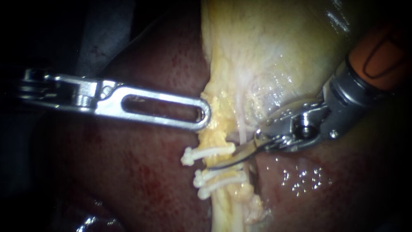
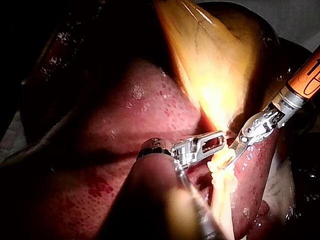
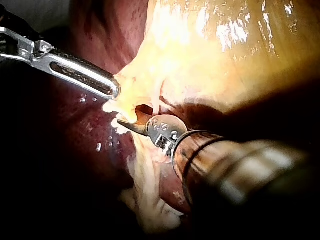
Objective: Go to the cutting position left tube
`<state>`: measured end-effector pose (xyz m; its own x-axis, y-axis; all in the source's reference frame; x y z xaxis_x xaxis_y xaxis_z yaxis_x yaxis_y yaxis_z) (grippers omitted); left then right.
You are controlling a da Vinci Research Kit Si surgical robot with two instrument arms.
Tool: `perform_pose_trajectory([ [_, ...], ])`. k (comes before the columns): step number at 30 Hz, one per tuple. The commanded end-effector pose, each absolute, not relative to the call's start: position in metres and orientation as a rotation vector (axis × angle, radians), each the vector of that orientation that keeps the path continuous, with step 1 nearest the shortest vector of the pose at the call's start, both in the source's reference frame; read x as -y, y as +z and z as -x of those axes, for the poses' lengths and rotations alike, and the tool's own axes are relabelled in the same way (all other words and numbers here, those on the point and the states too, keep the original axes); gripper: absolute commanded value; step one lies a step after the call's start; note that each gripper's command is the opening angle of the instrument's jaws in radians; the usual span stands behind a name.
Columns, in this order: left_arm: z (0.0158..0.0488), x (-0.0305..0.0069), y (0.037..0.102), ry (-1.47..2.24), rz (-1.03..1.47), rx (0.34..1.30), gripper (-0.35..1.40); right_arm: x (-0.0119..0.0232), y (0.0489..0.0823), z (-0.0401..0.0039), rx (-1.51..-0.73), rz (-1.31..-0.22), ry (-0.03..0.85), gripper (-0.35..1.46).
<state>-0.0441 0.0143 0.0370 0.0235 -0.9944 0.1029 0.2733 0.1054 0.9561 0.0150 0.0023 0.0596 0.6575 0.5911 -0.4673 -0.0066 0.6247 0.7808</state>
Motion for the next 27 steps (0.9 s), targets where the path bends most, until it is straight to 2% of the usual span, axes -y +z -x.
perform_pose_trajectory([
  [1, 0.0441, -0.0143, 0.0370, -1.244, -0.933, 1.045, -0.35, -0.0024, 0.0596, -0.0151, -0.795, -0.841, 0.393, 0.19],
  [27, 0.0446, -0.0145, 0.0371, -1.247, -0.931, 1.045, -0.35, -0.0016, 0.0604, -0.0164, -0.827, -0.844, 0.393, 0.28],
])
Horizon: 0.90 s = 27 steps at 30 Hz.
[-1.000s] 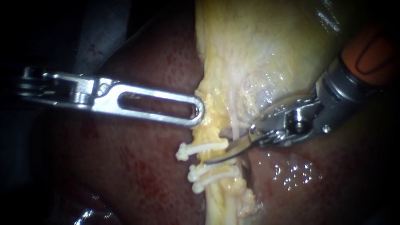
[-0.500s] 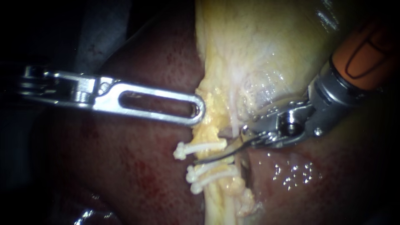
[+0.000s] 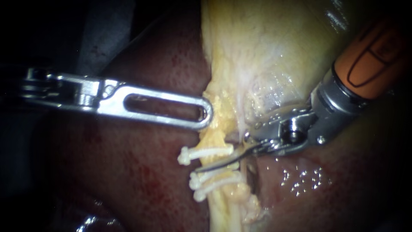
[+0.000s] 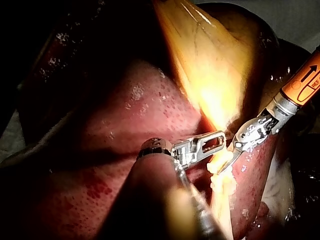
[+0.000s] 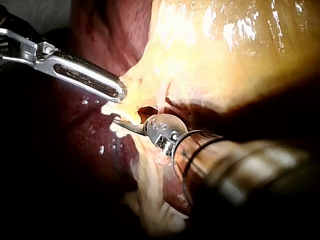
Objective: Go to the cutting position left tube
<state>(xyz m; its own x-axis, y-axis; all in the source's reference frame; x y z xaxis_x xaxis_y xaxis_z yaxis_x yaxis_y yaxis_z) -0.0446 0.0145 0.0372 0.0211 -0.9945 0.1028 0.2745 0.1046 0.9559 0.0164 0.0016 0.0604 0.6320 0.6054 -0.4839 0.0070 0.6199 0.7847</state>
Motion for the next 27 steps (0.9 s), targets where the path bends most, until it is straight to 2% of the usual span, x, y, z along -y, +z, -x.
perform_pose_trajectory([
  [1, 0.0446, -0.0145, 0.0371, -1.247, -0.931, 1.045, -0.35, -0.0016, 0.0604, -0.0165, -0.830, -0.845, 0.393, 0.28],
  [27, 0.0447, -0.0145, 0.0371, -1.248, -0.930, 1.046, -0.35, -0.0014, 0.0605, -0.0166, -0.844, -0.850, 0.389, 0.26],
])
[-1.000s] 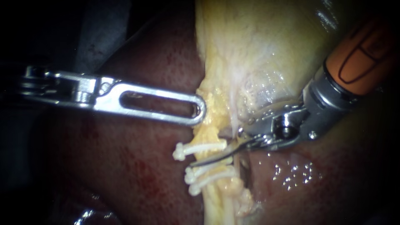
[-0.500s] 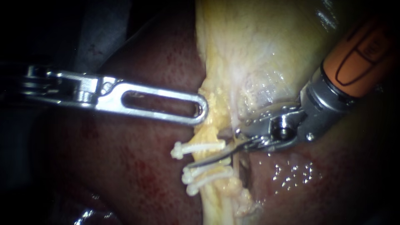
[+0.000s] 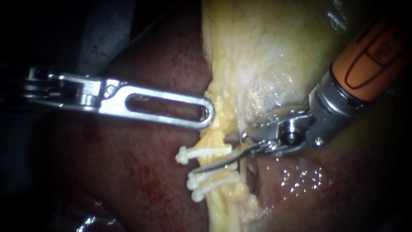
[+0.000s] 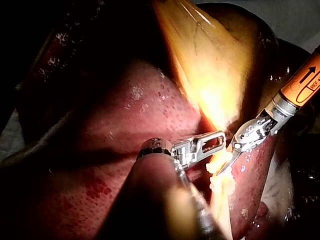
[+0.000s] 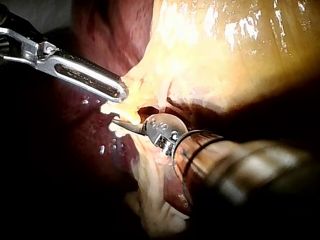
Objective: Go to the cutting position left tube
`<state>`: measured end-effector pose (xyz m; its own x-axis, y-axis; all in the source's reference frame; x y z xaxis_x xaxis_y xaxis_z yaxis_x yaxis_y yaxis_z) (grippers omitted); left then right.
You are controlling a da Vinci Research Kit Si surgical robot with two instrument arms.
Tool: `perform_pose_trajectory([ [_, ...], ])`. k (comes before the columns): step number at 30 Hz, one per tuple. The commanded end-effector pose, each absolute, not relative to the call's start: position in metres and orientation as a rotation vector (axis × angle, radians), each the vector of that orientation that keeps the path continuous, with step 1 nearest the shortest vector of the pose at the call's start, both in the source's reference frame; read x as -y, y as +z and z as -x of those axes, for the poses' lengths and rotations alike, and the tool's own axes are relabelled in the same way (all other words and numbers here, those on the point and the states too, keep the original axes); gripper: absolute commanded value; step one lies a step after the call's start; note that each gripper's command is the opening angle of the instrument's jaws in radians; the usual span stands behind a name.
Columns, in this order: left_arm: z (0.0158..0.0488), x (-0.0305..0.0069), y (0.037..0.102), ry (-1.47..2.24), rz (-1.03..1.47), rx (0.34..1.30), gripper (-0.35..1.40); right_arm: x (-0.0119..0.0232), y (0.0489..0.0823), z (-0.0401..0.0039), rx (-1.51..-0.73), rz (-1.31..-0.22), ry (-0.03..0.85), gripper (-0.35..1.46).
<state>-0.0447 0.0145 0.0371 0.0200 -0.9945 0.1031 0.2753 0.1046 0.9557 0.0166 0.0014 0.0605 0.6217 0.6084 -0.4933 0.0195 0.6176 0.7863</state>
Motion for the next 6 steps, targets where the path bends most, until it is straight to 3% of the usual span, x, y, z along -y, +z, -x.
perform_pose_trajectory([
  [1, 0.0447, -0.0145, 0.0371, -1.248, -0.930, 1.046, -0.35, -0.0014, 0.0605, -0.0166, -0.844, -0.850, 0.389, 0.26],
  [6, 0.0447, -0.0145, 0.0371, -1.248, -0.930, 1.046, -0.35, -0.0014, 0.0605, -0.0166, -0.844, -0.851, 0.387, 0.26],
])
